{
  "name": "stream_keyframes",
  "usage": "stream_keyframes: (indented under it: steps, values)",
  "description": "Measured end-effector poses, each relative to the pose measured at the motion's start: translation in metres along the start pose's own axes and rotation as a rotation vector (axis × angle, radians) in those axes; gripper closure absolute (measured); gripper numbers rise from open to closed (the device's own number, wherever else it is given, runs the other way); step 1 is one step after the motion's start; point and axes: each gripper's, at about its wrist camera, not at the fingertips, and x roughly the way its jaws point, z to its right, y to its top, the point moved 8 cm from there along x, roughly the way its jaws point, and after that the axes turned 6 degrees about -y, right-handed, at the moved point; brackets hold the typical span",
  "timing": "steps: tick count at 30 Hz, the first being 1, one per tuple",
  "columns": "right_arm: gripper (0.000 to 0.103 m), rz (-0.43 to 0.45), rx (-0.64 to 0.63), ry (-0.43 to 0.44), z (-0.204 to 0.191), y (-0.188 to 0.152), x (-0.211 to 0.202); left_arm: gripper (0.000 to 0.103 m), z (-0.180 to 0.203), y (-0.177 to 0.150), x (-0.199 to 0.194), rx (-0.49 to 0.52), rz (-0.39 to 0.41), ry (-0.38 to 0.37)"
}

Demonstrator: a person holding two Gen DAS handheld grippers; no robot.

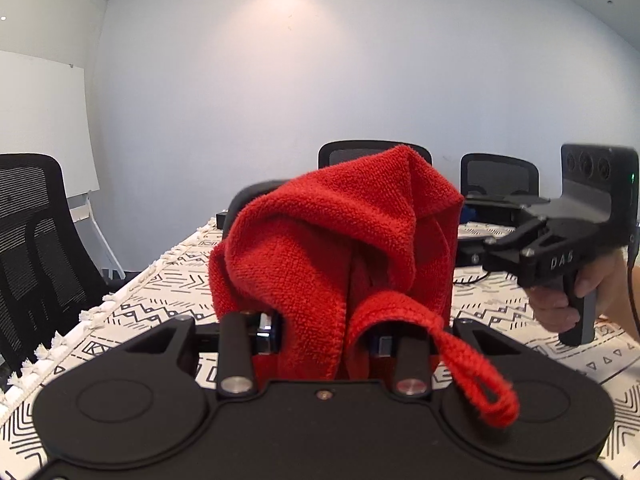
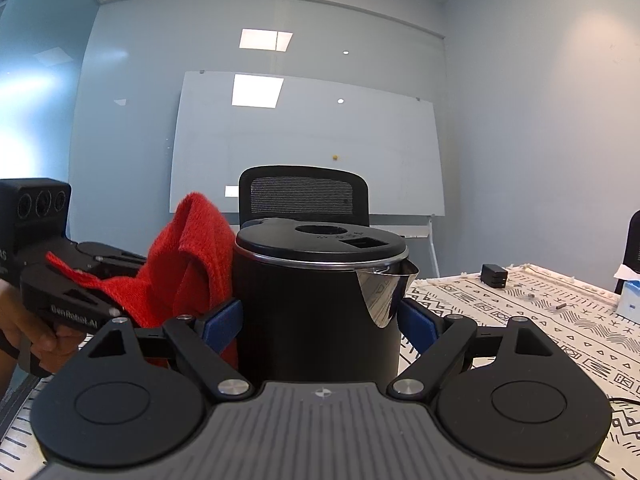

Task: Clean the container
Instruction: 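Rub the red towel up and down the kettle side with the left gripper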

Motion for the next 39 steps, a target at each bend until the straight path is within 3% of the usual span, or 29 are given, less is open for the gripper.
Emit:
stream_keyframes:
  steps: [4,11,18,25,33,39]
  values:
    - [0.020,0.001,0.001,0.000,0.001,0.000,0.001,0.062,0.000,-0.020,0.008,-0.017,-0.053,0.007]
    - [0.019,0.003,0.009,0.001,0.002,-0.001,0.001,0.062,0.003,0.009,-0.003,-0.004,0.016,0.005]
    - [0.019,0.005,0.009,0.001,0.002,-0.002,0.000,0.061,0.001,-0.019,0.012,-0.026,-0.050,0.017]
    - [0.019,0.007,0.013,0.003,0.002,-0.002,0.000,0.061,0.001,0.009,0.000,-0.007,0.021,0.009]
    - [0.019,0.009,0.014,0.005,0.003,-0.003,0.001,0.061,-0.003,-0.017,0.014,-0.030,-0.050,0.004]
    - [0.019,0.010,0.016,0.007,0.004,-0.003,0.001,0.061,-0.003,0.008,0.003,-0.007,0.013,-0.004]
